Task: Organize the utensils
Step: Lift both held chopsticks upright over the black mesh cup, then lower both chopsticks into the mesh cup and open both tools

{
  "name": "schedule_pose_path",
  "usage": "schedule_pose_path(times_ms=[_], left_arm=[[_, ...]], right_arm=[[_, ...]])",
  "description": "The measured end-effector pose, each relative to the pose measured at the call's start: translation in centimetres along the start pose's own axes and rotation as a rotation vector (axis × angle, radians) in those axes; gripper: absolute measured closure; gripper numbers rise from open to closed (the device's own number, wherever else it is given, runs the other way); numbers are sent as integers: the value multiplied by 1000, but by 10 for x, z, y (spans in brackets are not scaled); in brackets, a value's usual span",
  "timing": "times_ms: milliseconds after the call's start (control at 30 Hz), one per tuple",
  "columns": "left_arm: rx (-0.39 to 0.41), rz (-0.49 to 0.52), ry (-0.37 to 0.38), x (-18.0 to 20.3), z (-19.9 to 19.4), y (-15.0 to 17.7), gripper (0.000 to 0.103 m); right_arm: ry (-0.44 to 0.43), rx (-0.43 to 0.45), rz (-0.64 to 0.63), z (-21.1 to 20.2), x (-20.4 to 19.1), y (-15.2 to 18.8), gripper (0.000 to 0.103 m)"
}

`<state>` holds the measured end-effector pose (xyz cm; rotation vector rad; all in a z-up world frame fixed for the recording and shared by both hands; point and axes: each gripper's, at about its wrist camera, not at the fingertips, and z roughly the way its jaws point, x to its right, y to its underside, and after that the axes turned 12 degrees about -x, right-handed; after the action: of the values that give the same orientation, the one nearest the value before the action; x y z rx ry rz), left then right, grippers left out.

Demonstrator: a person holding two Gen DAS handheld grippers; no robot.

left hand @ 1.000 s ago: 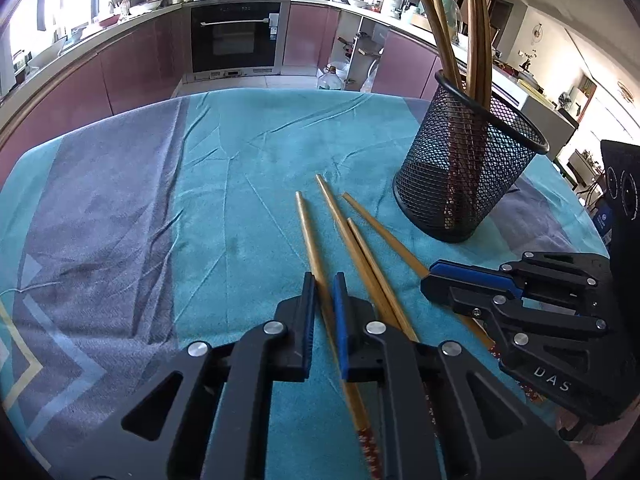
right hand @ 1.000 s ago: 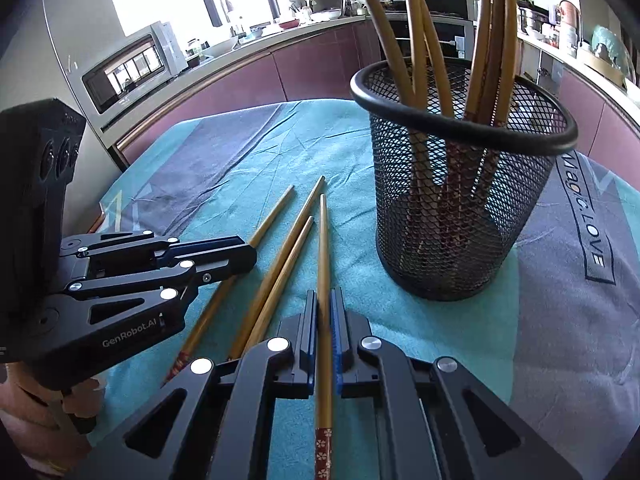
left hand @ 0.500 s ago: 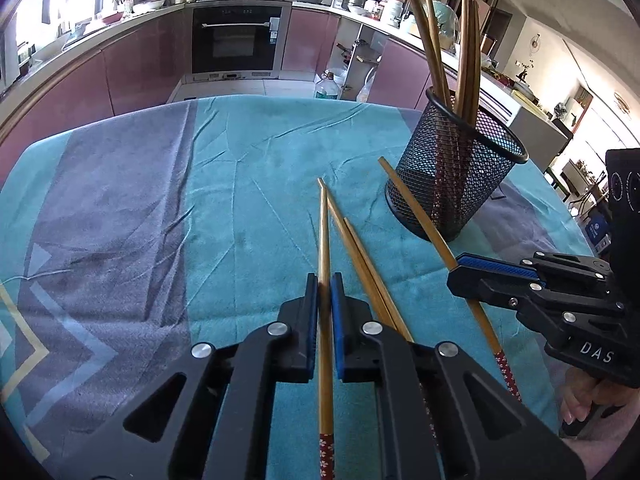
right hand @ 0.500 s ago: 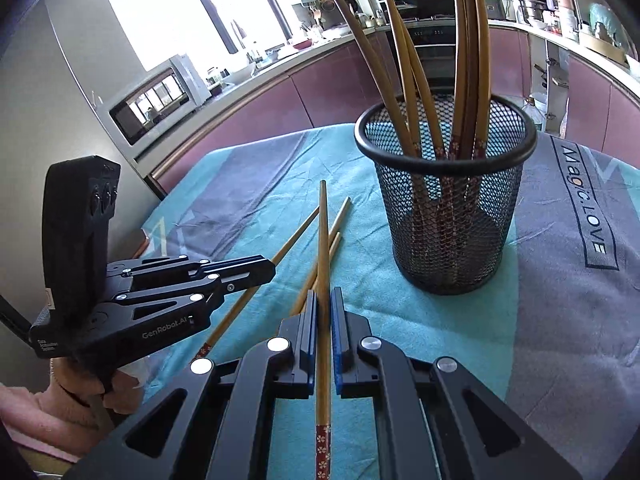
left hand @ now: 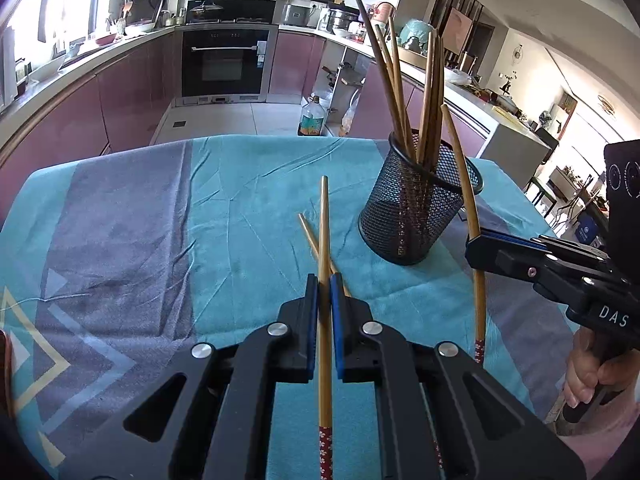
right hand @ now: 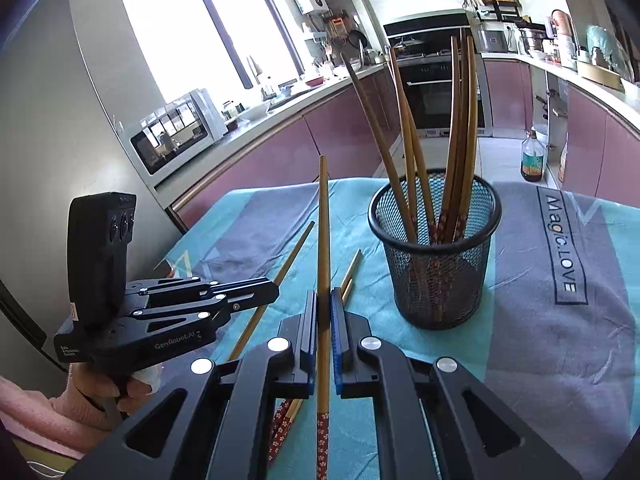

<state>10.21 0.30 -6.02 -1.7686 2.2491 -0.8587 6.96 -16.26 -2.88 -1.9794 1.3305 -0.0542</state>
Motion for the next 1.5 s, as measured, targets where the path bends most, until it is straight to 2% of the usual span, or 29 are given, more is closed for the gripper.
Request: schedule_pose_path(times_ms=[400, 800, 1100, 1500], left_arm=[[63, 7, 62, 3, -35, -9, 96], [169, 26, 164, 9, -76, -29, 96], [238, 47, 214, 20, -101, -56, 96], [349, 71, 234, 37, -134, -103, 96]], right_arm=[[5, 81, -8, -33, 6, -6, 98], [38, 190, -47, -71, 8, -28, 98], [76, 259, -72, -98, 14, -49, 98], [116, 340, -96, -123, 25, -73, 98]])
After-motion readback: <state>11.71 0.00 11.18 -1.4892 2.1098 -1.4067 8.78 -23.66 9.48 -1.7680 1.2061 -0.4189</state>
